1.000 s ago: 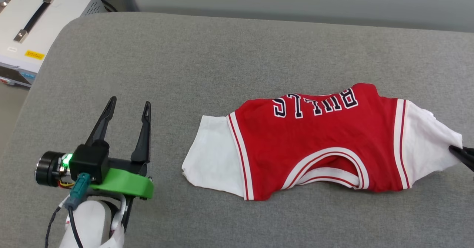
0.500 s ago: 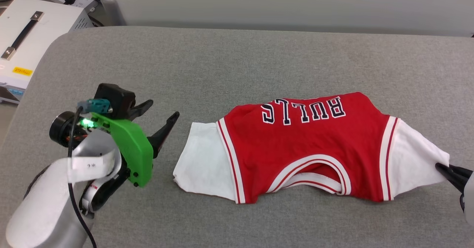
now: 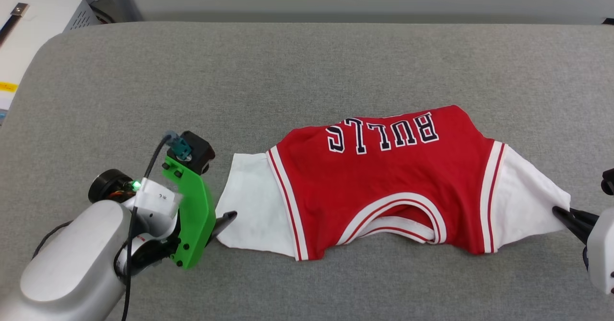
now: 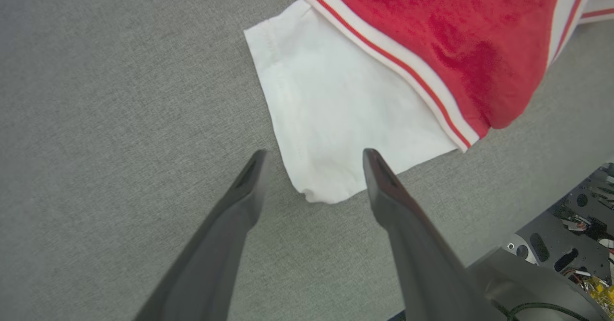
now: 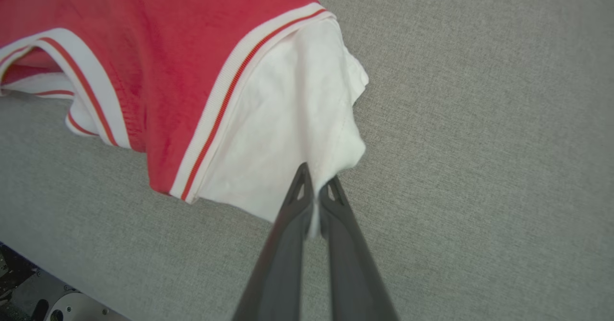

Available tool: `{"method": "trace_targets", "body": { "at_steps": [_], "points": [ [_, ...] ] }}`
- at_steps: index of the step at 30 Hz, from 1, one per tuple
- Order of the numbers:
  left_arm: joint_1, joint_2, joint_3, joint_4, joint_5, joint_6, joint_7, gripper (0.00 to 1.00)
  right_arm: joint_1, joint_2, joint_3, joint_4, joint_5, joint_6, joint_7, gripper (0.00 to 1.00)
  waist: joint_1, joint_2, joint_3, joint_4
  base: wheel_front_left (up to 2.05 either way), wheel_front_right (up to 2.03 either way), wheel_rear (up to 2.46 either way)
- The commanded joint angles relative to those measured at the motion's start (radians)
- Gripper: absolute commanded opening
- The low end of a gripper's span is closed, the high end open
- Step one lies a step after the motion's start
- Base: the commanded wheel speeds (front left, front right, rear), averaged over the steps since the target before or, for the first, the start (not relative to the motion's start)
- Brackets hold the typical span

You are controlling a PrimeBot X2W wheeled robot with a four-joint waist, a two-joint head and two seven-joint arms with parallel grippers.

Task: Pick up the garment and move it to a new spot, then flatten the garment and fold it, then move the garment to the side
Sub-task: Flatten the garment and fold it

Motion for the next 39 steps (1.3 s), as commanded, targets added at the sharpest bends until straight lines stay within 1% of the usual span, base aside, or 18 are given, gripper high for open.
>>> {"method": "trace_targets", "body": {
  "at_steps": [1,9,14,19,22,23,24,25,29,30,31,36,39],
  "points": [
    [-0.025,0.013,-0.023,0.012,-0.01,-0.003,0.004,1.0,-0.02,0.007,0.003,-0.006,-0.009,0.0,0.004,0.0,0.0,-0.0001,0.017,-0.014,0.0,0.0,0.0],
    [-0.059,0.025,-0.175,0.12,-0.022,-0.003,-0.036,1.0,-0.062,0.018,0.032,0.004,-0.018,0.0,0.0,0.0,0.0,-0.0001,0.056,-0.035,0.0,0.0,0.0],
    [-0.068,0.026,-0.253,0.198,-0.05,-0.003,-0.065,1.0,-0.083,0.018,0.052,0.015,-0.019,0.0,-0.01,0.0,0.0,-0.0001,0.071,-0.043,0.0,0.0,0.0],
    [-0.081,0.027,-0.321,0.246,-0.065,-0.003,-0.099,1.0,-0.096,0.016,0.069,0.026,-0.018,0.0,-0.019,0.0,0.0,-0.0001,0.079,-0.046,0.0,0.0,0.0],
    [-0.086,0.031,-0.384,0.256,-0.074,-0.003,-0.087,1.0,-0.1,0.012,0.079,0.031,-0.018,0.0,-0.02,0.0,0.0,-0.0001,0.082,-0.044,0.0,0.0,0.0],
    [-0.091,0.034,-0.404,0.258,-0.078,-0.003,-0.087,0.77,-0.102,0.011,0.082,0.032,-0.018,0.0,-0.022,0.0,0.0,-0.0001,0.083,-0.044,0.0,0.0,0.0],
    [-0.094,0.036,-0.419,0.261,-0.08,-0.003,-0.088,0.24,-0.105,0.011,0.084,0.033,-0.018,0.0,-0.023,0.0,0.0,-0.0001,0.084,-0.044,0.0,0.0,0.0],
    [-0.099,0.04,-0.439,0.265,-0.082,-0.003,-0.09,0.0,-0.109,0.01,0.087,0.034,-0.018,0.0,-0.024,0.0,0.0,-0.0001,0.083,-0.044,0.0,0.0,0.0],
    [-0.123,0.044,-0.477,0.282,-0.099,-0.003,-0.131,0.0,-0.116,0.005,0.099,0.04,-0.018,0.0,-0.034,0.0,0.0,-0.0001,0.065,-0.04,0.0,0.0,0.0],
    [-0.141,0.051,-0.478,0.279,-0.105,-0.003,-0.199,0.0,-0.117,0.002,0.106,0.043,-0.017,0.0,-0.048,0.0,0.0,-0.0001,0.04,-0.037,0.0,0.0,0.0],
    [-0.148,0.054,-0.463,0.275,-0.109,-0.003,-0.246,0.0,-0.116,0.002,0.106,0.042,-0.015,0.0,-0.056,0.0,0.0,-0.0001,0.028,-0.036,0.0,0.0,0.0],
    [-0.167,0.085,-0.406,0.238,-0.09,0.0,-0.416,0.0,-0.1,-0.011,0.082,0.024,-0.008,0.0,-0.094,0.0,0.0,-0.0001,-0.034,-0.028,0.0,0.0,0.0],
    [-0.175,0.107,-0.371,0.195,-0.063,0.023,-0.504,0.0,-0.091,-0.015,0.042,0.006,-0.004,0.0,-0.122,0.0,0.0,-0.0001,-0.072,-0.024,0.0,0.0,0.0]
  ]
}}
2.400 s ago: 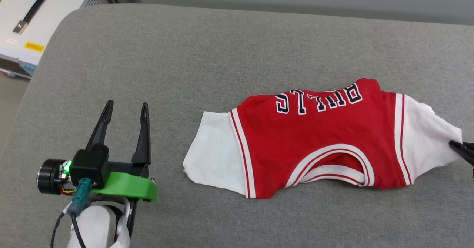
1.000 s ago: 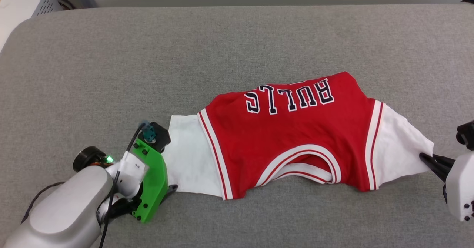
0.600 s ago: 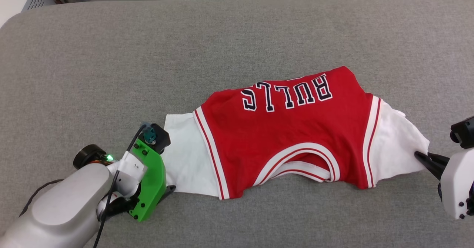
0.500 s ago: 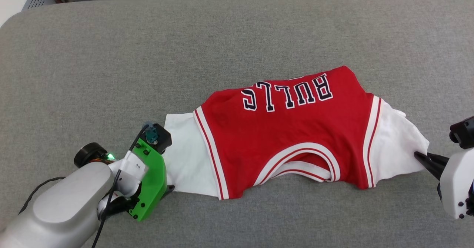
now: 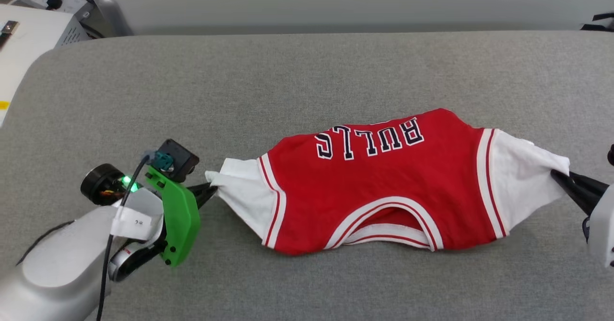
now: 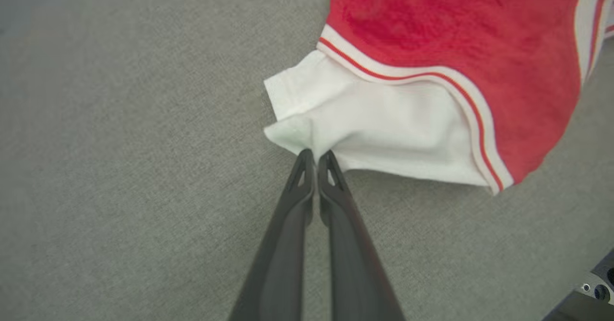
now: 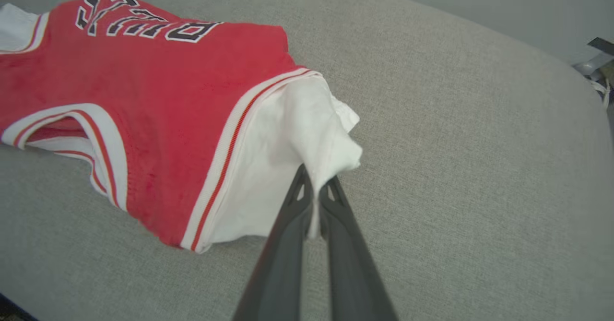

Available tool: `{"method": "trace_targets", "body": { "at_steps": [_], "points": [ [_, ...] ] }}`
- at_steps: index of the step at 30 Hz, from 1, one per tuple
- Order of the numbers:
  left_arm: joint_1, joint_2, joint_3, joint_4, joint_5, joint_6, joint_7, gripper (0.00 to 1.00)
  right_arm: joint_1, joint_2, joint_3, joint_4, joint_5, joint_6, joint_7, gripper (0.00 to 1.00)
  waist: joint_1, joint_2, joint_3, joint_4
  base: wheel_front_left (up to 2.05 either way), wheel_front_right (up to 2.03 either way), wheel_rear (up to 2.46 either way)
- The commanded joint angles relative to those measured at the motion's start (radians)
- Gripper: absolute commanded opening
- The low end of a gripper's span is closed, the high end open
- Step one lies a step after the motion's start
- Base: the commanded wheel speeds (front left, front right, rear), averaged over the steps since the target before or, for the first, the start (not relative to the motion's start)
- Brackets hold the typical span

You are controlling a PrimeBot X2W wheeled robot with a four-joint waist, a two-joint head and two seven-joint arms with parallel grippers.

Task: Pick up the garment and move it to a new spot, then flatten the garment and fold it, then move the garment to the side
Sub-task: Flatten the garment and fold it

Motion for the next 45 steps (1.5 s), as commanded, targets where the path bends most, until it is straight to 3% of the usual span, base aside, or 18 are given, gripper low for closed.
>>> {"method": "trace_targets", "body": {
  "at_steps": [1,12,17,22,30,45],
  "points": [
    [-0.01,0.018,0.018,-0.023,0.023,0.015,-0.031,0.0,0.01,-0.004,-0.02,-0.014,0.007,0.0,-0.013,0.0,-0.0001,0.0,-0.052,0.01,0.0,0.0,0.0],
    [-0.105,0.109,0.162,-0.319,0.076,0.143,-0.152,0.0,-0.001,-0.021,-0.197,-0.142,0.029,0.0,-0.035,0.0,-0.0001,0.0,-0.116,0.022,0.0,0.0,0.0],
    [-0.186,0.118,0.219,-0.415,0.088,0.17,-0.155,0.0,-0.058,-0.037,-0.264,-0.184,0.039,0.0,-0.026,0.0,-0.0001,0.0,-0.121,0.023,0.0,0.0,0.0],
    [-0.276,0.095,0.256,-0.427,0.097,0.162,-0.157,0.0,-0.165,-0.042,-0.283,-0.192,0.042,0.0,-0.025,0.0,-0.0001,0.0,-0.121,0.019,0.0,0.0,0.0],
    [-0.436,0.021,0.3,-0.345,0.084,0.122,-0.16,0.0,-0.398,-0.055,-0.222,-0.148,0.057,0.0,-0.015,0.0,-0.0001,0.0,-0.063,0.009,0.0,0.0,0.0],
    [-0.844,-0.153,0.342,0.017,0.199,0.062,-0.256,0.0,-1.005,0.006,-0.021,0.17,-0.015,0.0,-0.059,0.0,-0.0001,0.0,0.218,-0.002,0.0,0.0,0.0]
  ]
}}
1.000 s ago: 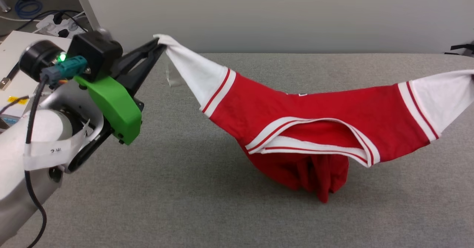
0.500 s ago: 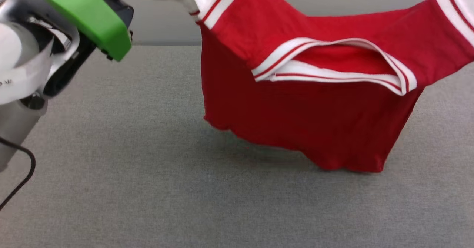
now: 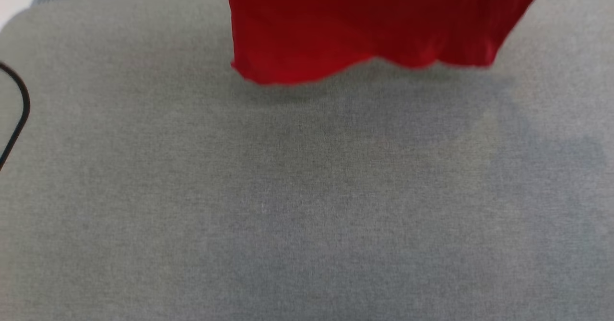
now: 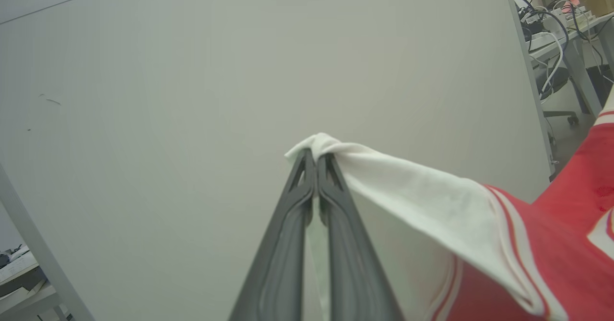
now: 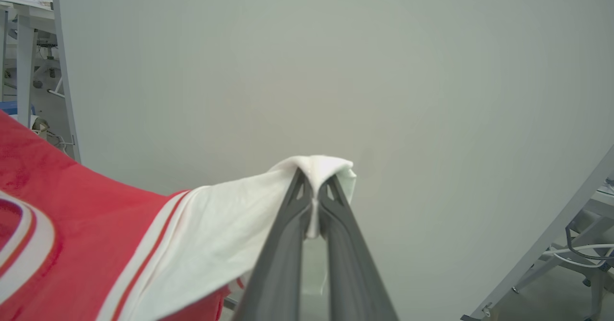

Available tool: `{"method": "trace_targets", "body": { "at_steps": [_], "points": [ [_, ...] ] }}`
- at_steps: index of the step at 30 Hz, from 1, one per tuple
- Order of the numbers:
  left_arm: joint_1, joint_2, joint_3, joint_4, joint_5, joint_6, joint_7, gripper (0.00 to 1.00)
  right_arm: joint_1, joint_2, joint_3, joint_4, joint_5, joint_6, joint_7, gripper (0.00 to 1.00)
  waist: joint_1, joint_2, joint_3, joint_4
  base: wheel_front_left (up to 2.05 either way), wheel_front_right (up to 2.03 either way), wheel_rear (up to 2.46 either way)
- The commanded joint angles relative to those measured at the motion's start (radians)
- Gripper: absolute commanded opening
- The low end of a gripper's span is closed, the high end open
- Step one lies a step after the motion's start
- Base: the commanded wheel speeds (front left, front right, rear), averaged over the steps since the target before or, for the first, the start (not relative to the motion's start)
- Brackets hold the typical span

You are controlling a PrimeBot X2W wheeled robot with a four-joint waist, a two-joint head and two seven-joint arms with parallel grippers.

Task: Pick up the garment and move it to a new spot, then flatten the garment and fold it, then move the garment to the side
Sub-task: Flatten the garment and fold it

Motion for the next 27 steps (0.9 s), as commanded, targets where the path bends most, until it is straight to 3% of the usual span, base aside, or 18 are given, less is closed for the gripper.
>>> {"method": "trace_targets", "body": {
  "at_steps": [1,7,13,20,27],
  "points": [
    [-0.04,-0.015,0.005,0.028,0.019,-0.006,-0.018,0.0,-0.05,0.015,0.013,0.031,-0.014,-0.001,-0.018,0.0,-0.0001,0.0,0.108,-0.007,0.0,0.0,0.0],
    [-0.162,-0.072,0.015,0.191,0.051,-0.019,-0.094,0.0,-0.248,0.078,0.092,0.212,-0.055,-0.001,-0.084,0.0,-0.0001,0.0,0.185,-0.005,0.0,0.0,0.0],
    [-0.19,-0.101,0.005,0.33,0.062,-0.037,-0.16,0.0,-0.332,0.136,0.162,0.345,-0.067,-0.001,-0.163,0.0,-0.0001,0.0,0.211,-0.007,0.0,0.0,0.0],
    [-0.105,-0.101,-0.025,0.403,0.065,-0.056,-0.229,0.0,-0.284,0.166,0.26,0.415,-0.024,-0.001,-0.245,0.0,-0.0001,0.0,0.182,-0.016,0.0,0.0,0.0],
    [0.117,-0.079,-0.03,0.353,0.046,-0.045,-0.266,0.0,-0.125,0.156,0.359,0.422,0.042,-0.001,-0.329,0.0,-0.0001,0.0,0.107,-0.018,0.0,0.0,0.0]
  ]
}}
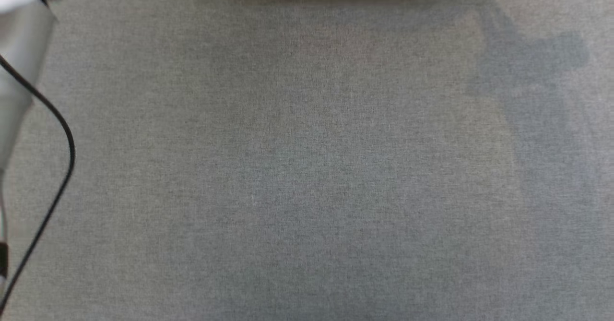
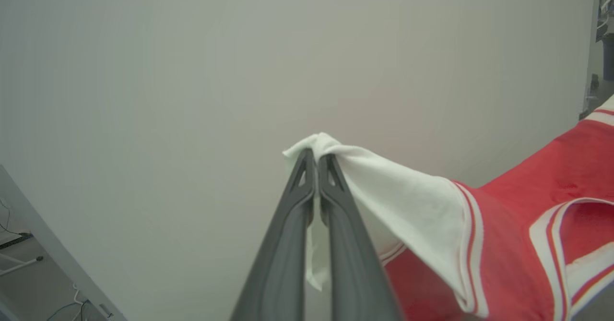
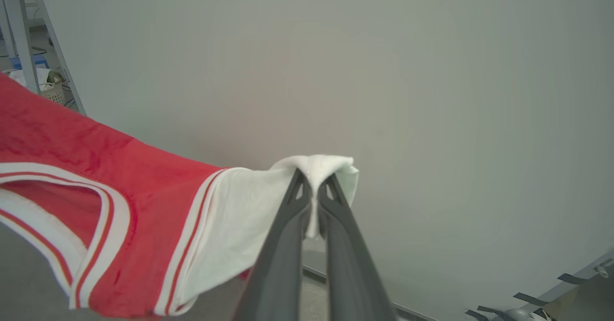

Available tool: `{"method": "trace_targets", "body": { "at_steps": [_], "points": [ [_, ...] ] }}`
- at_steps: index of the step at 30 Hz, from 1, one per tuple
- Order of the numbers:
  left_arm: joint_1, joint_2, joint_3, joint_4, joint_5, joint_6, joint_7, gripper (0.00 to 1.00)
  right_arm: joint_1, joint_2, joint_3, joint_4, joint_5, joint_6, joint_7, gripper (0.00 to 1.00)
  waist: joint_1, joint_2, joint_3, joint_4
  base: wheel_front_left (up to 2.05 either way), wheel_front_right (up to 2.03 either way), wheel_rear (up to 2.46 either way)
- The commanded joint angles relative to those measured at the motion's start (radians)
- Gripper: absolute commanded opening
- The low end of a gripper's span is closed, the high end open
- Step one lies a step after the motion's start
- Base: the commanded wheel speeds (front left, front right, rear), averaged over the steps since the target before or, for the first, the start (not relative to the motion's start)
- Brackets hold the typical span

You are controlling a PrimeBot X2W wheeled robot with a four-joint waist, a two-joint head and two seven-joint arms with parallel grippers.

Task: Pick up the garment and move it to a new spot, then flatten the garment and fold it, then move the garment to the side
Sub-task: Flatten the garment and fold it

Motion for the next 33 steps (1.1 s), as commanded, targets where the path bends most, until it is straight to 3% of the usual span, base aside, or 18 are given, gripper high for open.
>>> {"method": "trace_targets", "body": {
  "at_steps": [1,14,33],
  "points": [
    [0.057,0.013,0.007,-0.02,-0.005,0.014,-0.009,0.0,0.043,-0.006,0.014,-0.007,0.013,-0.001,-0.023,0.0,-0.0001,0.0,-0.041,-0.002,0.0,0.0,0.0],
    [0.62,0.092,0.065,-0.287,-0.055,0.137,-0.014,0.0,0.494,-0.034,0.132,-0.078,0.1,-0.001,-0.135,0.0,-0.0001,0.0,-0.2,-0.005,0.0,0.0,0.0],
    [1.306,0.117,0.175,-0.444,-0.154,0.273,-0.014,0.0,1.131,-0.033,0.059,-0.116,0.147,-0.001,-0.193,0.0,-0.0001,0.0,-0.407,0.0,0.0,0.0,0.0]
  ]
}}
